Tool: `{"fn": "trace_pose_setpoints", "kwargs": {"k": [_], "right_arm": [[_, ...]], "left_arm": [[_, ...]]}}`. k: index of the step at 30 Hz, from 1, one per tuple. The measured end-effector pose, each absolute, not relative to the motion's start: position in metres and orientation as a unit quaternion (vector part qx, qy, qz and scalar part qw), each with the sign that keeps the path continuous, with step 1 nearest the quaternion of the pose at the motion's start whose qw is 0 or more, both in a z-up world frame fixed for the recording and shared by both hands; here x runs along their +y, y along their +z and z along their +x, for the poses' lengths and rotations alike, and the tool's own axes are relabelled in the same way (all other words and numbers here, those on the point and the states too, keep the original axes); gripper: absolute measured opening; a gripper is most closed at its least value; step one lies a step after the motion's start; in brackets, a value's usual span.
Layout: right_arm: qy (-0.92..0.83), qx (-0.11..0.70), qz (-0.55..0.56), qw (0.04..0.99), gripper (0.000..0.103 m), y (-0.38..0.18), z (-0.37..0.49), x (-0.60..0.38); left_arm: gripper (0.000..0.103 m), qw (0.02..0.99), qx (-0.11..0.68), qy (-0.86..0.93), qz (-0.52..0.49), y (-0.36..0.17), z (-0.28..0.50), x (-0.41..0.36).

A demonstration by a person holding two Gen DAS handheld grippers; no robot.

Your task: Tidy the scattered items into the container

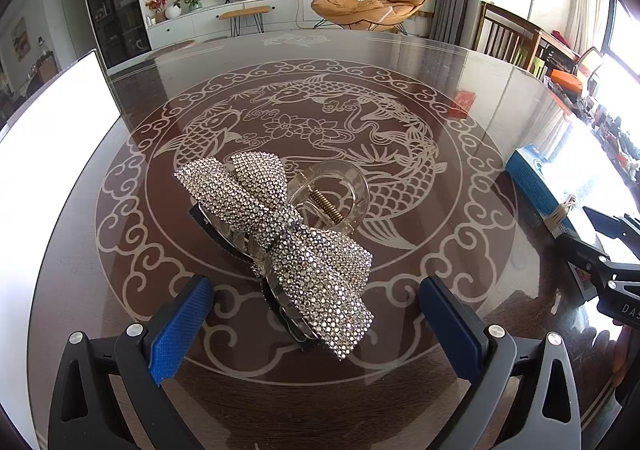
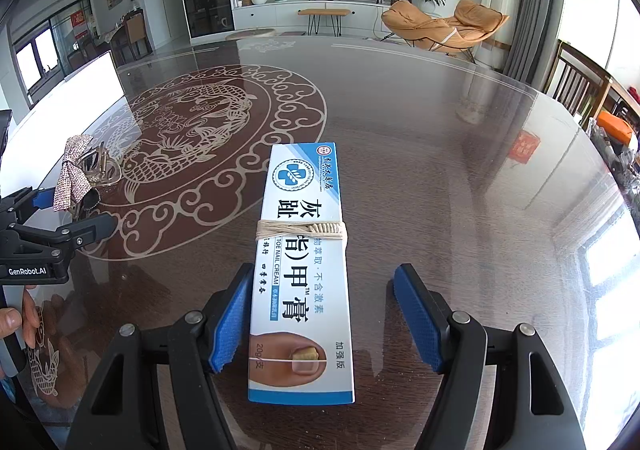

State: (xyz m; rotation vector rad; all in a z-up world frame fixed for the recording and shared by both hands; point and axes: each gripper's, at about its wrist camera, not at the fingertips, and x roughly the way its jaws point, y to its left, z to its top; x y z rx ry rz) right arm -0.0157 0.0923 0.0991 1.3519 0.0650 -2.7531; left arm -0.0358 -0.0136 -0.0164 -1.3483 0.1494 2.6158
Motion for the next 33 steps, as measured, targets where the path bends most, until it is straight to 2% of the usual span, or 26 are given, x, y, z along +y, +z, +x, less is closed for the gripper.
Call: {"fn": "trace_pose_setpoints", "kwargs": {"k": [33], "right_arm": [[-0.897,0.021,0.441,0.037,0.072,0.099,-0.016,0.092]], "left_arm": [[0.103,0.103,0.053,0.883,-0.455,-0.015,-0.047,-0.016]]}}
